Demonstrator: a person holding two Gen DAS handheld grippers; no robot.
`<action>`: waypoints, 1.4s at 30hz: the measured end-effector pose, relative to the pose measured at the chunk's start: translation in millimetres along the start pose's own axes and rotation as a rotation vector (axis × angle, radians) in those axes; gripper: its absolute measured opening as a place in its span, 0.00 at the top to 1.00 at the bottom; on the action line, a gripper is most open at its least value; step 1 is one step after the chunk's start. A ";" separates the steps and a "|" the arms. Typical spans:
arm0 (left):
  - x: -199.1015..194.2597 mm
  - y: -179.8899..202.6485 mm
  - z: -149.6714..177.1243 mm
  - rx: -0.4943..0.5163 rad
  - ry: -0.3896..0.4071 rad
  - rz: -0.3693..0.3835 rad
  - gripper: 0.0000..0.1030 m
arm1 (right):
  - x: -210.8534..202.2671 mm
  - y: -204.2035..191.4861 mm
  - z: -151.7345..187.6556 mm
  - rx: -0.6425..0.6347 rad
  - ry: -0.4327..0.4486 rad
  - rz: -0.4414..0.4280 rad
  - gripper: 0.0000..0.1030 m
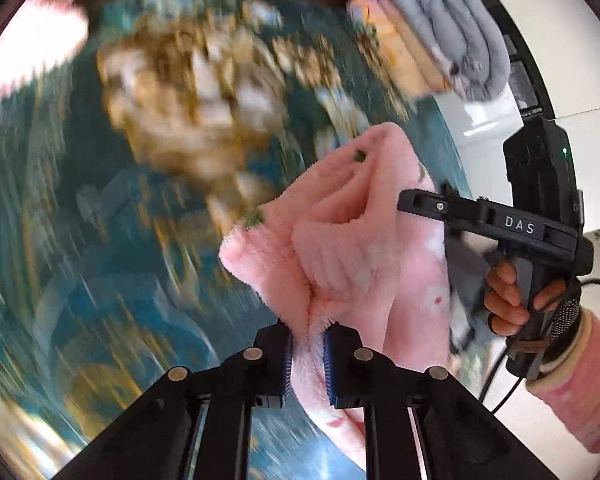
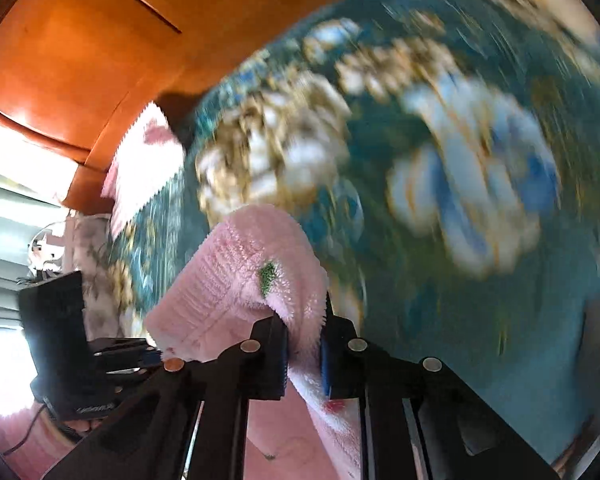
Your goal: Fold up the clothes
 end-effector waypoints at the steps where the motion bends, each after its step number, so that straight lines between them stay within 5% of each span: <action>1: -2.6 -12.9 -10.1 -0.022 0.013 -0.011 0.87 | 7.7 -11.2 -16.3 -0.017 0.014 0.000 0.88; 3: 1.7 -39.9 -30.1 -0.079 0.027 -0.032 0.87 | 23.7 -23.6 -39.2 -0.038 0.018 0.013 0.88; 8: 29.2 -76.1 -29.3 -0.152 -0.080 -0.097 0.84 | 73.2 -26.6 -54.2 -0.053 -0.052 0.099 0.82; 12: 15.0 -75.4 -14.9 -0.206 -0.043 -0.104 0.63 | 54.3 -16.2 -48.7 -0.032 0.002 0.079 0.50; 14: 6.8 -79.2 -8.1 -0.272 -0.007 -0.096 0.62 | 28.3 -6.3 -44.7 -0.006 0.058 0.091 0.49; 18: 7.0 -51.6 -0.8 -0.314 0.046 -0.030 0.61 | -18.1 4.4 23.6 0.036 0.075 0.080 0.49; 23: 49.8 -6.1 32.5 -0.285 -0.114 0.034 0.61 | -9.6 6.7 157.4 0.053 -0.107 0.100 0.49; 27: 82.4 11.0 53.7 -0.278 -0.219 0.041 0.62 | 7.9 21.4 233.1 0.031 -0.196 0.221 0.49; 32: 96.8 14.6 56.3 -0.296 -0.227 0.028 0.64 | 20.2 24.6 265.5 0.010 -0.242 0.271 0.58; 34: 98.7 16.1 53.6 -0.301 -0.216 0.018 0.81 | 24.9 30.4 264.0 0.004 -0.230 0.332 0.77; 37: 96.0 19.3 47.0 -0.293 -0.195 -0.005 0.94 | 27.3 37.9 259.1 0.041 -0.218 0.362 0.92; 42: 75.2 36.6 33.1 -0.252 -0.127 0.035 0.95 | 2.5 26.9 251.4 0.049 -0.192 0.294 0.96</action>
Point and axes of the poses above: each gripper's, at about its wrist camera, not at the fingertips, and x roughly the way its jaws point, y to its right, z to its underside, the point moved 7 cm from there along x, roughly the way its jaws point, and after that the axes turned 12 degrees about x, right-handed, at the moved point
